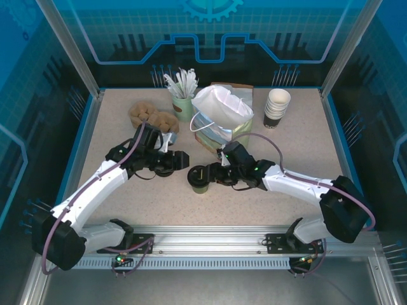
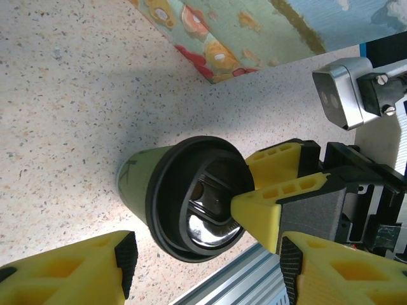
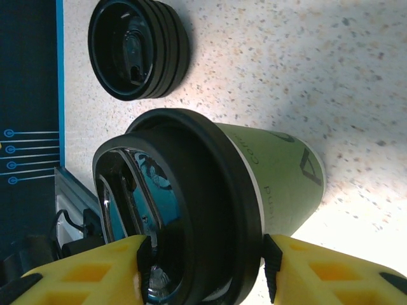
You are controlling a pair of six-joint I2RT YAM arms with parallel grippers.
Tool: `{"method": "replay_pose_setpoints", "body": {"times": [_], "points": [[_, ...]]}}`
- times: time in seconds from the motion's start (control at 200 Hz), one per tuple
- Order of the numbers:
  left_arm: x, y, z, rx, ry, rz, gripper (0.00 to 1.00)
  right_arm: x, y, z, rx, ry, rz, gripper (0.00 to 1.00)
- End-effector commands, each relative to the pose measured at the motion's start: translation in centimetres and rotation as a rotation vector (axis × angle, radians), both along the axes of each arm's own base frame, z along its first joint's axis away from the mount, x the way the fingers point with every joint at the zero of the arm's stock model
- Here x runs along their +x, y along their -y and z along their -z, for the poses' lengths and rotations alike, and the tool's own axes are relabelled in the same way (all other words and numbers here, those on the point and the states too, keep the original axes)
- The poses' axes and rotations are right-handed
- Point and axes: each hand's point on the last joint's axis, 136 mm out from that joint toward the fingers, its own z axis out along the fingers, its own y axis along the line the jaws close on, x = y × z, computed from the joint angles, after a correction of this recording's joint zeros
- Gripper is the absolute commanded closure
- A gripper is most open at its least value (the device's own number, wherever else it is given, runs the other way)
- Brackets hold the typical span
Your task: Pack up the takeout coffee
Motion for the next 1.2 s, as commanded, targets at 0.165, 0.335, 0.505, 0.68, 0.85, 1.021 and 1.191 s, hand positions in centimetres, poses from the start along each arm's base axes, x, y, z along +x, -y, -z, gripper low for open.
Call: {"method": "replay_pose_setpoints", "body": {"times": [0.165,0.335,0.505,0.68,0.85,1.021,1.191], "points": [[-0.7,-0.9,-0.4,0.000,0.005,0.004,0.37,0.7,-2.6,0.0,-0.032,0.013,-0.018,0.49],[-0.8,-1.4,-0.6,-0.003,0.008,-0.007,0.36,0.9,-3.3,-0.3,-0.040,0.017,-0.034,0.45],[-0.9,-1.6,-0.9,-0.005,0.010,-0.016,0.36,0.9,-3.2,-1.2,-0.060,0.032,-0.043,0.43],[-0.7,-2.3,-1.6,-0.004,0.022,-0.042,0.35,0.6,-2.6,-2.9,-0.097,0.064,-0.053,0.41],[0.1,-3.0,-3.3,-0.006,0.069,-0.090,0.32,-0.1,-1.6,-5.5,-0.119,0.110,-0.068,0.40],[1.2,-4.4,-5.1,0.002,0.125,-0.167,0.30,-0.8,0.1,-8.8,-0.134,0.179,-0.072,0.40],[3.6,-6.7,-6.6,-0.021,0.176,-0.321,0.29,-1.5,1.8,-12.7,-0.127,0.267,-0.074,0.40]]}}
